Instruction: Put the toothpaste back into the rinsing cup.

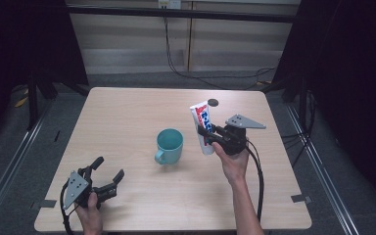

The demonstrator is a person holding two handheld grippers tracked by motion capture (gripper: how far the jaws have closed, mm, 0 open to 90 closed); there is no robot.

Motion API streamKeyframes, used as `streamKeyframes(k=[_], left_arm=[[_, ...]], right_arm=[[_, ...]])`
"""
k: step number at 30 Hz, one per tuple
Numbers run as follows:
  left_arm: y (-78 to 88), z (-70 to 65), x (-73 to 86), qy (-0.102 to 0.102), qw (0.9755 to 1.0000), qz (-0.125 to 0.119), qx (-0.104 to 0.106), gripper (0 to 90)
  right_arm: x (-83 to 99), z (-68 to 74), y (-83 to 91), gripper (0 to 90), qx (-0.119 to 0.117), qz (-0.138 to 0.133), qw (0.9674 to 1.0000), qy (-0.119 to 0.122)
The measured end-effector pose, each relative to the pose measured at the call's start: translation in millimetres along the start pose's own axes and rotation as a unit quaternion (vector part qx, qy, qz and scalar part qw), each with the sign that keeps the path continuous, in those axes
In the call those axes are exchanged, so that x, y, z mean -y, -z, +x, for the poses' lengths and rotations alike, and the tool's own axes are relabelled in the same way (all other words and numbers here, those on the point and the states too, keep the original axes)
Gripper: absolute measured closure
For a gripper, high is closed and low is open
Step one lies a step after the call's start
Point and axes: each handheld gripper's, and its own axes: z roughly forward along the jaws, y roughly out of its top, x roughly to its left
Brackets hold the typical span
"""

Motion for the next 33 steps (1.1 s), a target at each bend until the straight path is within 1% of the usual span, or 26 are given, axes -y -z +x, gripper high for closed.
streamKeyframes(k=[2, 6, 7, 11, 14, 15, 19, 24, 25, 27, 30, 33], left_arm=[[-0.1, -0.1, 0.0, 0.001, 1.0000, -0.001, 0.000, 15.6], [0.0, 0.0, 0.0, 0.000, 1.0000, 0.000, 0.000, 15.5], [-0.2, -0.1, 0.0, 0.003, 1.0000, -0.001, -0.001, 15.6], [-0.2, -0.1, 0.0, 0.003, 1.0000, -0.002, -0.001, 15.5], [-0.1, 0.0, 0.0, 0.001, 1.0000, -0.001, 0.000, 15.5], [-0.2, -0.1, 0.0, 0.003, 1.0000, -0.002, 0.000, 15.5], [-0.2, -0.1, 0.1, 0.002, 1.0000, -0.002, 0.000, 15.6], [-0.1, 0.0, 0.0, 0.001, 1.0000, -0.001, 0.000, 15.5], [-0.2, -0.2, 0.0, 0.003, 1.0000, -0.002, -0.001, 15.5], [0.0, 0.0, 0.0, 0.000, 1.0000, 0.000, 0.000, 15.5], [-0.3, -0.2, 0.1, 0.003, 1.0000, -0.002, 0.000, 15.6], [-0.2, -0.2, 0.0, 0.003, 1.0000, -0.002, -0.001, 15.5]], right_arm=[[0.4, 2.2, -2.4, 68.0, -0.002, 0.000, 1.0000, 0.004], [-0.7, 4.3, -8.1, 68.0, -0.005, 0.001, 1.0000, 0.001], [-2.4, 6.0, -11.0, 68.0, -0.008, 0.001, 1.0000, 0.002], [-4.9, 8.9, -15.4, 68.0, -0.010, 0.001, 0.9999, 0.005], [-4.5, 12.2, -19.3, 68.0, -0.013, 0.000, 0.9999, 0.007], [-3.2, 13.6, -23.1, 68.0, -0.013, 0.006, 0.9999, 0.008], [-3.7, 14.9, -29.9, 68.0, -0.016, 0.005, 0.9999, 0.003], [-6.5, 18.7, -34.5, 68.0, -0.020, 0.004, 0.9998, 0.009], [-7.2, 18.9, -35.1, 68.0, -0.025, 0.003, 0.9997, 0.008], [-8.8, 20.0, -36.7, 68.0, -0.023, 0.003, 0.9997, 0.012], [-12.3, 20.8, -38.8, 68.0, -0.023, 0.005, 0.9996, 0.014], [-16.0, 21.2, -41.2, 68.0, -0.025, 0.001, 0.9996, 0.014]])
